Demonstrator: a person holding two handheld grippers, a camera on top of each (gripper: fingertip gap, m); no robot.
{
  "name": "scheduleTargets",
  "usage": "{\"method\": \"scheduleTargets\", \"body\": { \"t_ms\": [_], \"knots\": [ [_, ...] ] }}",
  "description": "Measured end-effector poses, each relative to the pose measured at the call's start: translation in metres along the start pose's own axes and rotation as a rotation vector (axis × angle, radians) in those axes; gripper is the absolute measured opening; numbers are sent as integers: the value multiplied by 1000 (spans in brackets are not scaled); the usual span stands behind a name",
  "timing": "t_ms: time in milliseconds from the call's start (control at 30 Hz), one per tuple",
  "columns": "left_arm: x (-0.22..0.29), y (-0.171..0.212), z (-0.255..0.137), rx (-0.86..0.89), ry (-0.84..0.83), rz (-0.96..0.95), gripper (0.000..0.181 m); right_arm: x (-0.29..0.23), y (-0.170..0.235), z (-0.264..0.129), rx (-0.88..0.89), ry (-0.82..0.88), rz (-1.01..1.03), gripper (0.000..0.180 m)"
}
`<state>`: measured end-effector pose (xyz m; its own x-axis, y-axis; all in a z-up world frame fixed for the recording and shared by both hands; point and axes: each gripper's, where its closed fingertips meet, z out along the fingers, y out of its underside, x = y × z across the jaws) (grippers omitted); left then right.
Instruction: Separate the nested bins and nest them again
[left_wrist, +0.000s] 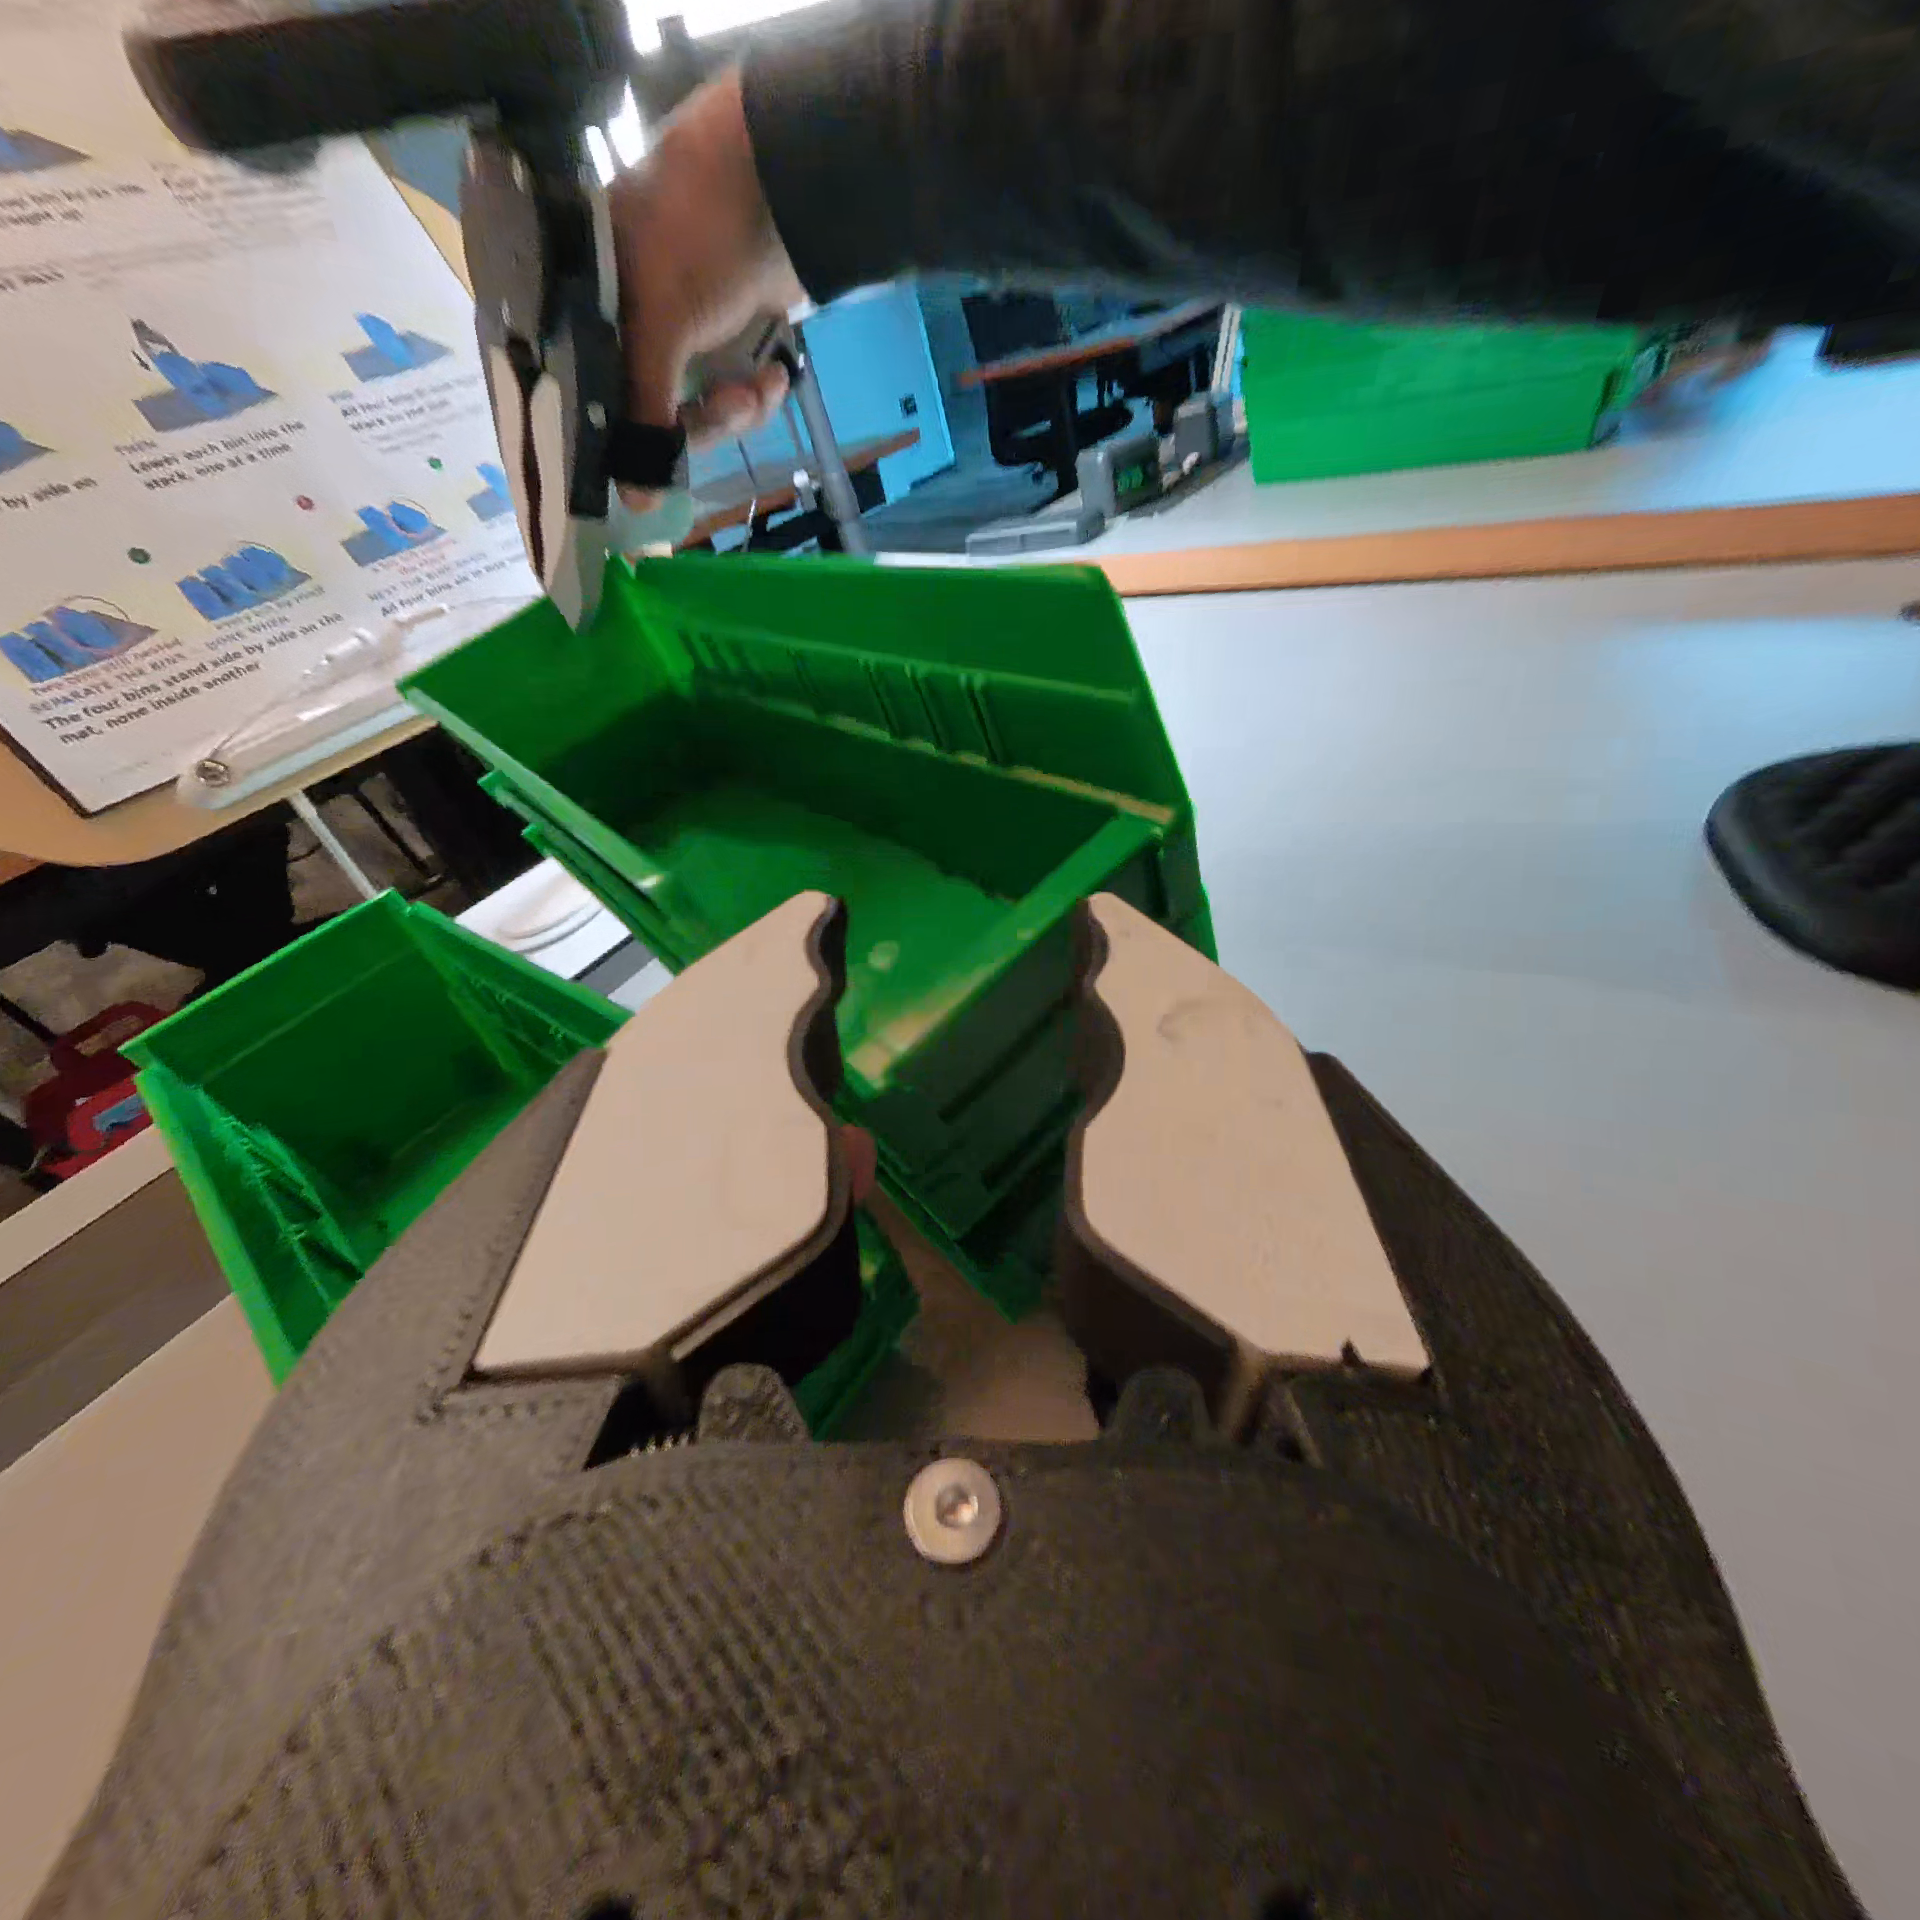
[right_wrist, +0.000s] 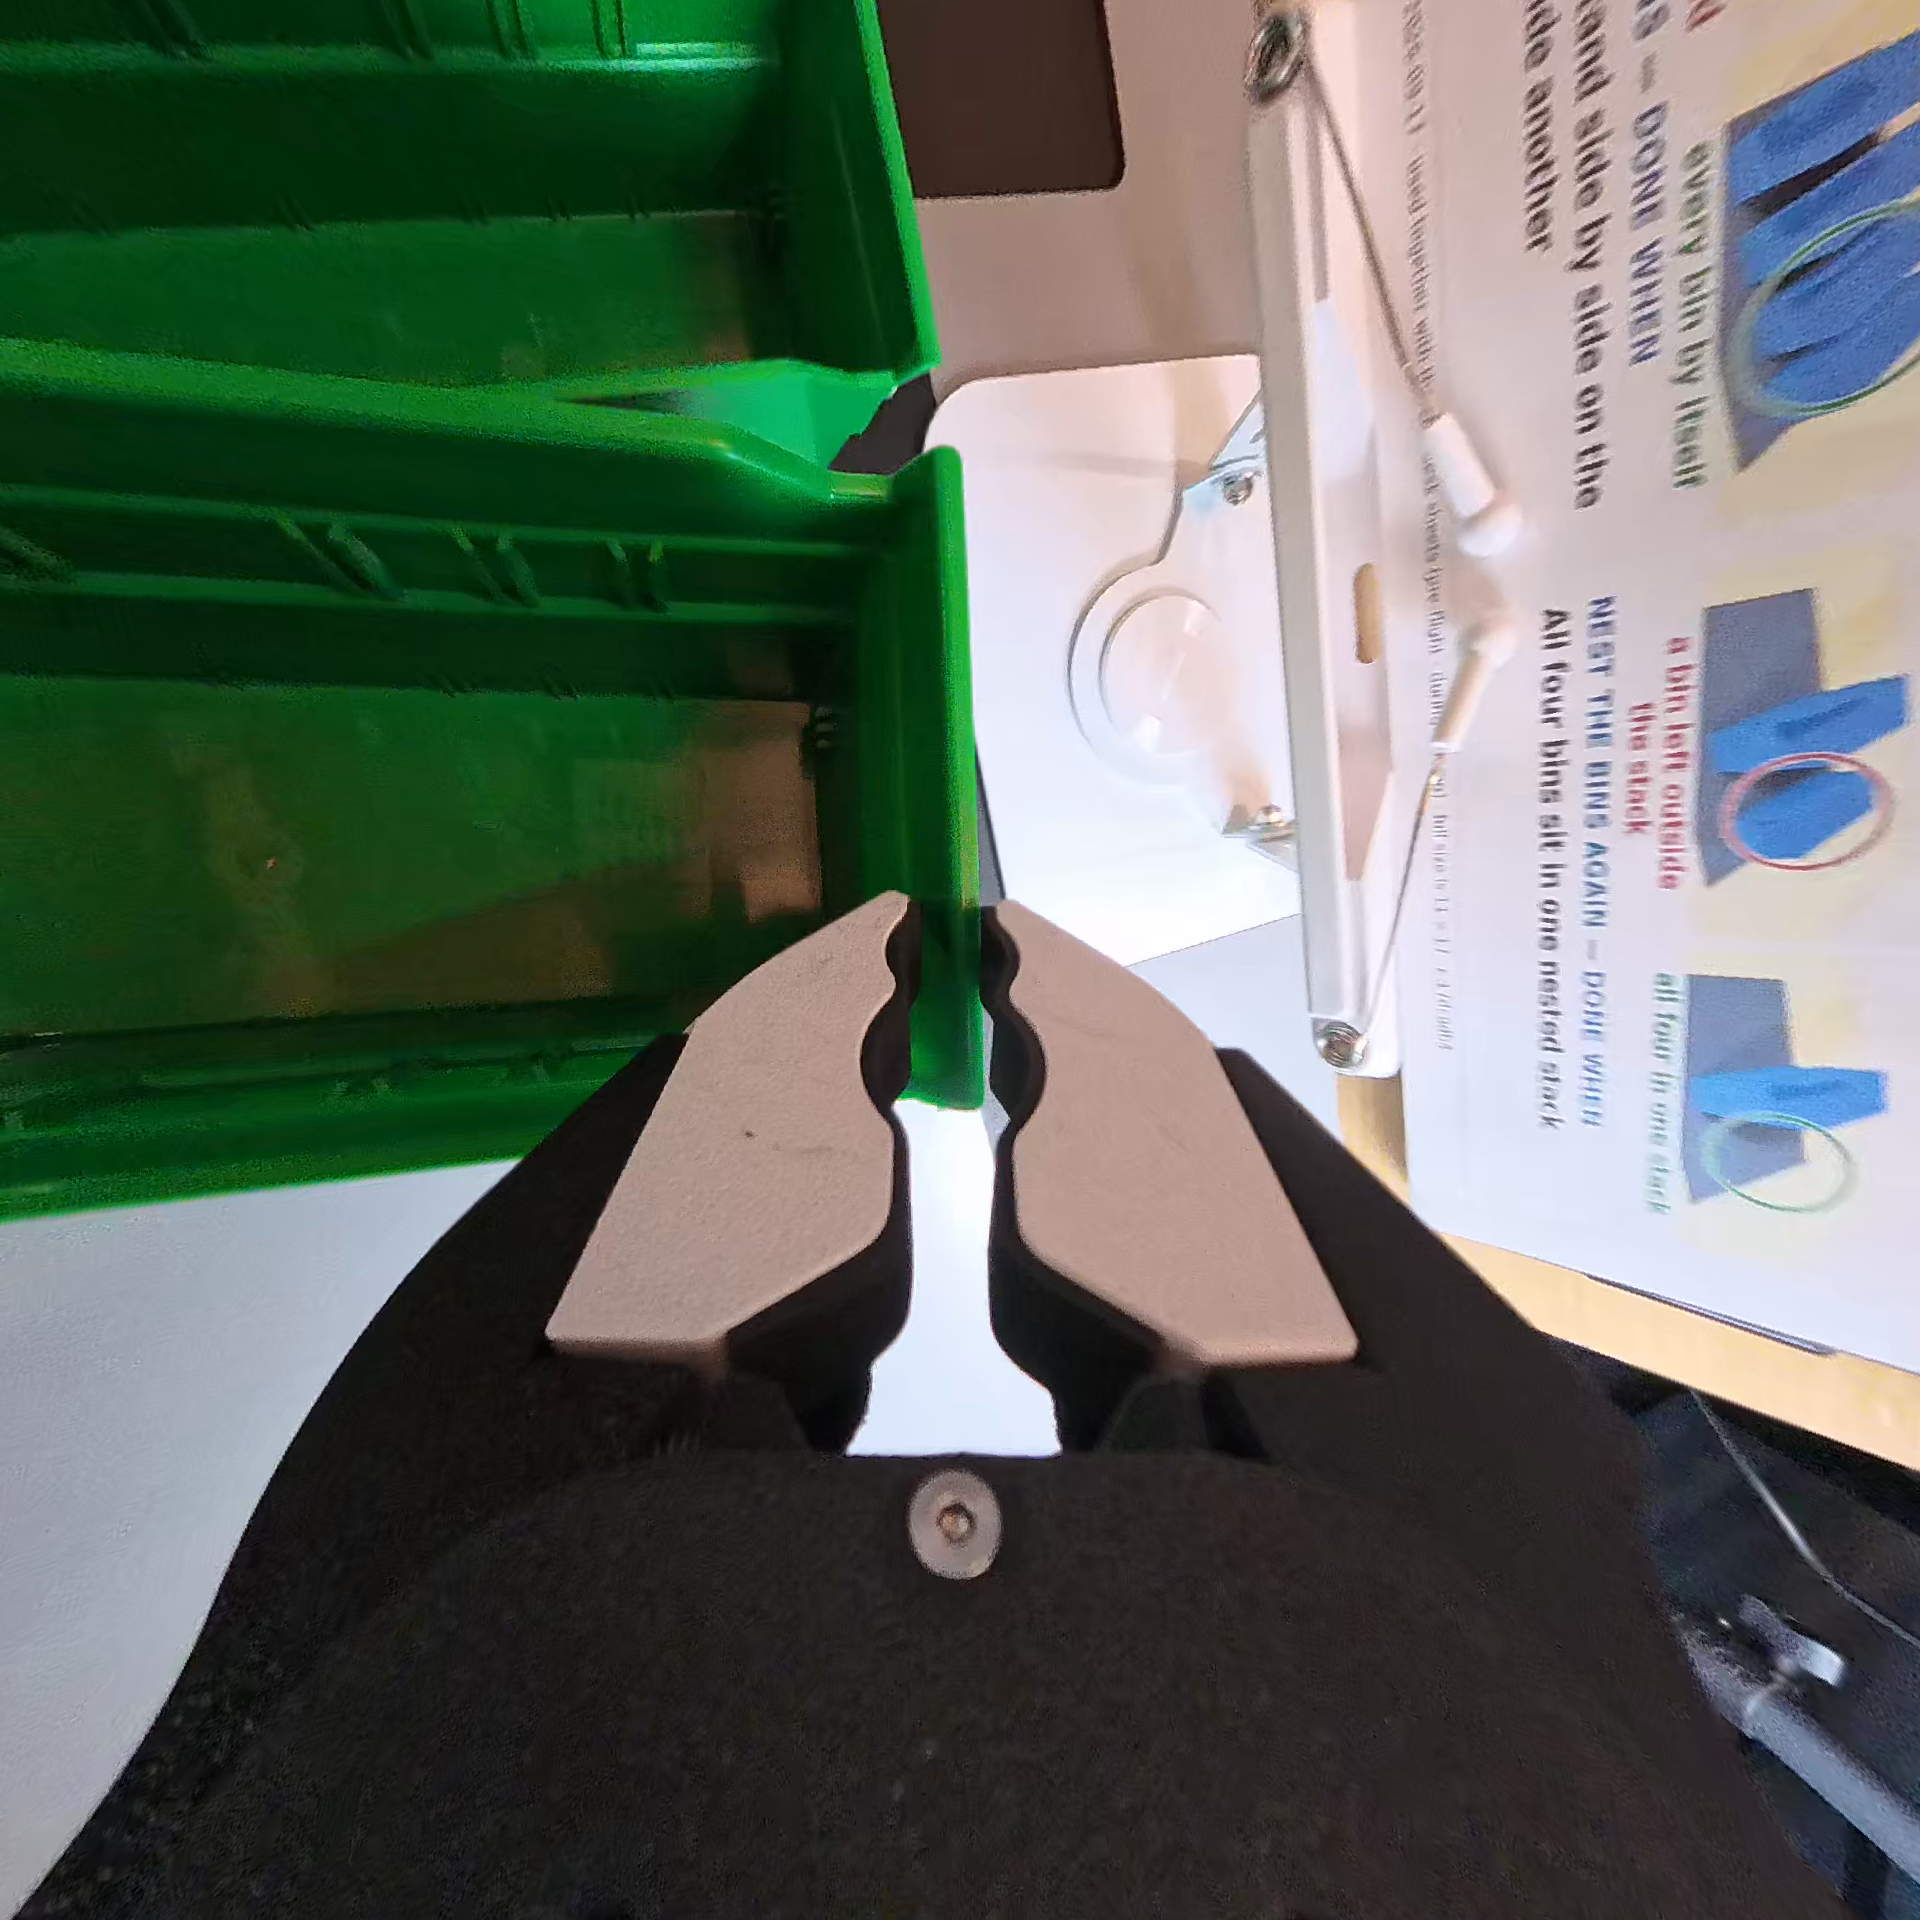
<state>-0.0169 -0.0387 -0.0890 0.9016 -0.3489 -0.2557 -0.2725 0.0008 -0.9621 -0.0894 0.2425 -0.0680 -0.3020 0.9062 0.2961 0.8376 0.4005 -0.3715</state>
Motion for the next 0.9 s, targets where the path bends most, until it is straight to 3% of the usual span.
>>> {"method": "scheduleTargets", "body": {
  "t_ms": [33, 200, 467, 600, 700, 900],
  "knots": [
    [-1, 4, -2, -3, -9, 7, 45, 1, -3, -6, 14, 8, -1, 10],
    [-15, 7, -19, 78, -108, 53, 39, 7, -19, -37, 117, 54, -13, 8],
    [-22, 27, -7, -1, -95, 23, 42, 6, -36, -80, 211, 90, -23, 7],
    [-15, 19, 3, 26, -68, 15, 36, 4, -41, -83, 206, 158, -54, 8],
    [-17, 6, 8, 43, -97, 40, 14, 6, -42, -78, 186, 208, -64, 9],
    [-15, 4, 11, 23, -163, 145, 11, 12, -34, -60, 158, 289, -41, 12]
  ]
}}
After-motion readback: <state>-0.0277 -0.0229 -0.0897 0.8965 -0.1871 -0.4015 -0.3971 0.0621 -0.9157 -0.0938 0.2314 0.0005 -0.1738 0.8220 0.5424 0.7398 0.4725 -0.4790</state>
